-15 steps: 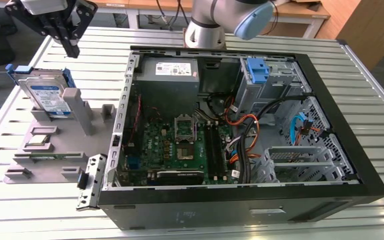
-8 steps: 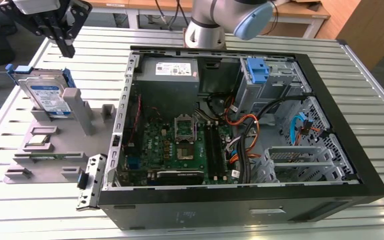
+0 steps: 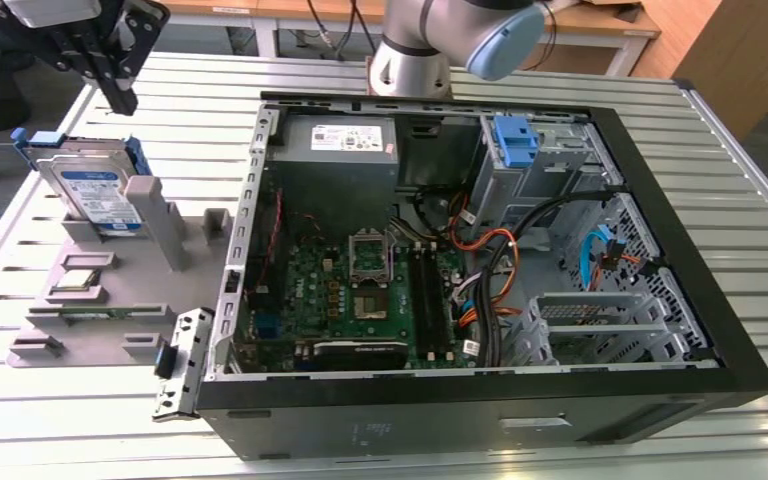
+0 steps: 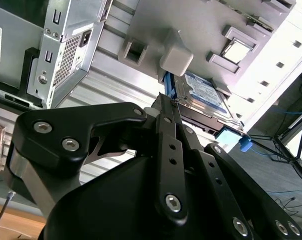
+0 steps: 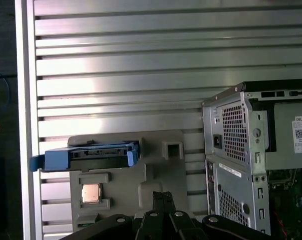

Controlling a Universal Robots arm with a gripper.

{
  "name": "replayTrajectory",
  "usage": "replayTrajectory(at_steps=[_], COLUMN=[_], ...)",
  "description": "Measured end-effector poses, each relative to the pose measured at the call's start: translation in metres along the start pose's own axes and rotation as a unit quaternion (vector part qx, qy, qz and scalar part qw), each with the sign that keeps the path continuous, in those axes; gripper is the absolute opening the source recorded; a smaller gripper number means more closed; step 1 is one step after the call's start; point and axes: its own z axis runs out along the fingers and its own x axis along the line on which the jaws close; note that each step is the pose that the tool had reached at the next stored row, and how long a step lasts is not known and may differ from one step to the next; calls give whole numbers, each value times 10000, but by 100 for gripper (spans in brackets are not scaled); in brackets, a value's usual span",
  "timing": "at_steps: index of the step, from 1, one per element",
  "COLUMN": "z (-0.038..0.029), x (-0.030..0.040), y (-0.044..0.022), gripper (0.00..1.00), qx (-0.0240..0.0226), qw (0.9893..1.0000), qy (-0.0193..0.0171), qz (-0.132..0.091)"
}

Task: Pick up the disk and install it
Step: 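Reach for the disk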

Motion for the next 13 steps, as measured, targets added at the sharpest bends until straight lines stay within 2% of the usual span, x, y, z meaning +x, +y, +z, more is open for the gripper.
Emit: replayTrajectory(at_steps=[1,2,3,13], z=[0,-1,-1,16], x=[15,119,160,370], y=[-1,-9,-12,-29], gripper=[10,10,10,10], qx=[0,0,0,0], qw=[10000,10000,10000,10000], qy=[0,0,0,0], qz=[0,0,0,2])
